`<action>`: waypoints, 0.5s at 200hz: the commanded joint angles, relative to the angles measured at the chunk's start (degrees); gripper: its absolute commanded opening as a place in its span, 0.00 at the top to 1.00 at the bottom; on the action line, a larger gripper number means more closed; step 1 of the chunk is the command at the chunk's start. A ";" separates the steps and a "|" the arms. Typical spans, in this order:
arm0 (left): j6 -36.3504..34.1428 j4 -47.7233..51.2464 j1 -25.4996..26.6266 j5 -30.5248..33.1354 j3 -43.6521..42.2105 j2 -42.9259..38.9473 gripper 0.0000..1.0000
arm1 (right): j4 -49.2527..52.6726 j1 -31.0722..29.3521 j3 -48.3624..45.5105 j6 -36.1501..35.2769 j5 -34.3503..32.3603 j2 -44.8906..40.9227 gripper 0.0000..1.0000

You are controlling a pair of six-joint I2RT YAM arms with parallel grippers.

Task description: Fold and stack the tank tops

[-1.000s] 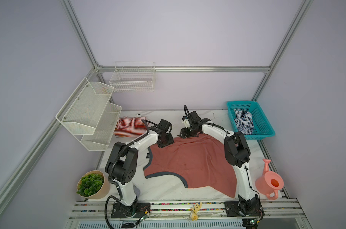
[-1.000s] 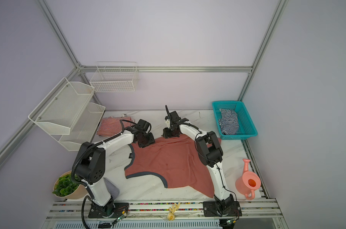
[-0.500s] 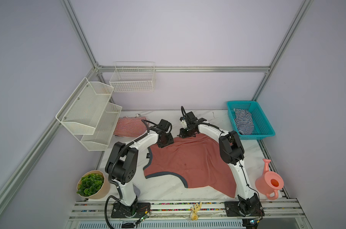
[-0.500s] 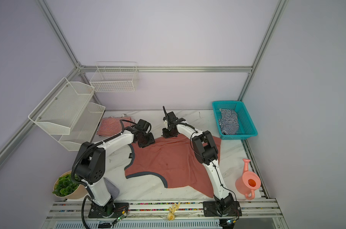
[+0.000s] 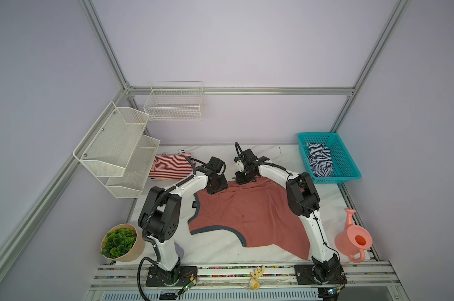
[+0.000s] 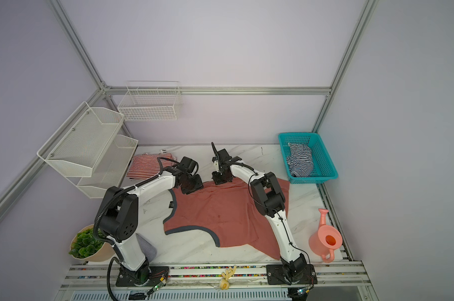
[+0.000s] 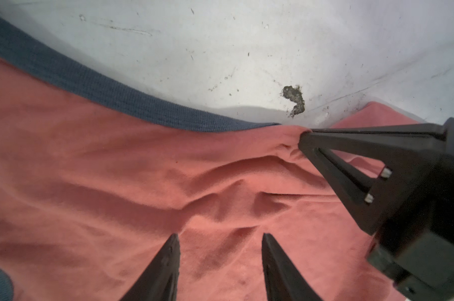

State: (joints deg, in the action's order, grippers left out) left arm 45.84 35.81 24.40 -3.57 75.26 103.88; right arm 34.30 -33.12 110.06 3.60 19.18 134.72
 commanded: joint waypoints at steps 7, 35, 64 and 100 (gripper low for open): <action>-1.11 0.49 0.05 0.32 -0.38 -2.27 0.49 | 0.76 -0.71 -1.68 -0.53 -1.04 -1.64 1.00; -1.11 0.66 0.11 0.56 -0.60 -2.63 0.49 | -2.29 -1.05 -5.69 0.38 -2.37 -7.06 1.00; -1.11 0.92 0.04 1.11 -0.91 -3.00 0.49 | -5.31 -2.26 -13.15 0.74 -4.45 -14.09 1.00; -0.95 0.93 0.05 1.11 -0.82 -2.86 0.49 | -9.11 -4.22 -23.14 2.20 -5.02 -21.27 1.00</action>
State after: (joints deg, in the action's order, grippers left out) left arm 45.84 36.60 24.40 -3.11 75.26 103.81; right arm 28.47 -35.68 91.79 4.64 15.11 117.95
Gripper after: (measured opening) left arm 0.510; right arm 0.043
